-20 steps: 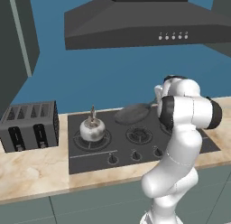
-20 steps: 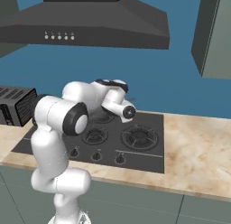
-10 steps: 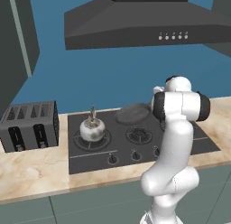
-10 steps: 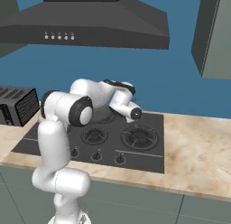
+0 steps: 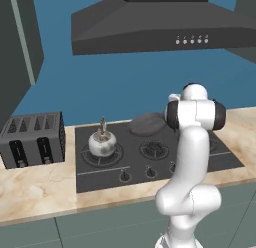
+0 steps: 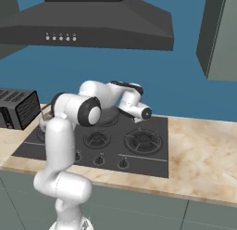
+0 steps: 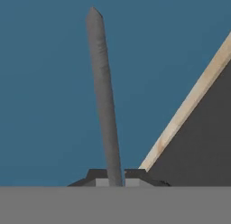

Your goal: Pick the pan from the cabinet and place it on the stove. Then turn on the stove burner for the pan.

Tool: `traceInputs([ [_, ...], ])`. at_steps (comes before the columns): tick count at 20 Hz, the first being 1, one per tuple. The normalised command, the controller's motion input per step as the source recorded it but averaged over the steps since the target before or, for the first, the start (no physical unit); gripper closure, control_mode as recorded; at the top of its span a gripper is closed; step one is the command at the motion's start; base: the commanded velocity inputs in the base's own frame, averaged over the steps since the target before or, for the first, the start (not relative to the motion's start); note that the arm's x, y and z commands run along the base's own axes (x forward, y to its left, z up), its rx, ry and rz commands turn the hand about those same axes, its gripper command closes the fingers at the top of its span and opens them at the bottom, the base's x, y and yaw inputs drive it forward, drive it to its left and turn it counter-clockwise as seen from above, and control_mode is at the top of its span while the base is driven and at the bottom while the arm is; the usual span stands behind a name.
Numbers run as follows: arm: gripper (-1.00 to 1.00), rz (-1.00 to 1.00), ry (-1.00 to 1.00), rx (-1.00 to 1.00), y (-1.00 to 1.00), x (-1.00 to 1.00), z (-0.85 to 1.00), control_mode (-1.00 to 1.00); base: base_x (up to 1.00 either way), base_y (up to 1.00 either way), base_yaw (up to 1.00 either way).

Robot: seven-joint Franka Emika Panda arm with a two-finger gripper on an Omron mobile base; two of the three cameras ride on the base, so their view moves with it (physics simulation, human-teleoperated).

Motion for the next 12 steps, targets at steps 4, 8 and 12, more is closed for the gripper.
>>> traceInputs([
  [4, 1.0, 0.05, 0.0, -0.01, 0.02, 0.3, -0.18, -1.0, 0.0, 0.0, 0.0],
  [8, 1.0, 0.0, 0.0, -0.02, 0.13, 0.03, -0.21, -1.0, 0.0, 0.0, 0.0],
  [12, -1.0, 0.0, 0.0, 0.0, 0.21, 0.12, -0.15, -1.0, 0.0, 0.0, 0.0],
])
